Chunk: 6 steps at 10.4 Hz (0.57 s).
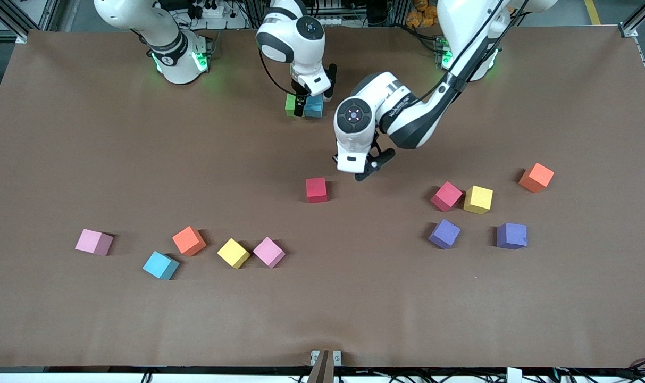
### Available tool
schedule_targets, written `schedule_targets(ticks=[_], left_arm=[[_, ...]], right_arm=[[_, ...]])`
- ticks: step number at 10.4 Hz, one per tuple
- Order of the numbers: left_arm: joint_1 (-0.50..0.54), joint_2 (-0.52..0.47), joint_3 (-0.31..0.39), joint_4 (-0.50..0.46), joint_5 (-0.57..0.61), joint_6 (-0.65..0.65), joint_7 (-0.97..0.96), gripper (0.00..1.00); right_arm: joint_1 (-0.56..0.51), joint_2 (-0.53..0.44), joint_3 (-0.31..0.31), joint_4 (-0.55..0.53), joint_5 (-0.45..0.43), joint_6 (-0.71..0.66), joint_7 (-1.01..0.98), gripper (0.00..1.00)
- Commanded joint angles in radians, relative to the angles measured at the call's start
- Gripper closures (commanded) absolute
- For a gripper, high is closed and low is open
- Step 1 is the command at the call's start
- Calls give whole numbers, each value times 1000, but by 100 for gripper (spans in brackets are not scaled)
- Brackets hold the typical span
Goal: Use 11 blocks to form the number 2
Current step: 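Place the pink cube beside the cyan cube while the right gripper withdraws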
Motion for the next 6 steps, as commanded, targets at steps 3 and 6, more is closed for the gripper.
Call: schedule_targets(ticks=[3, 6], left_arm=[[61, -67, -78, -113, 0, 24, -127, 54], [110, -114, -150, -220, -2, 114, -245, 54]], right_arm=[[7, -132, -8, -79, -19, -37, 23, 2], [-29, -343, -9, -183, -19, -121, 23, 3]])
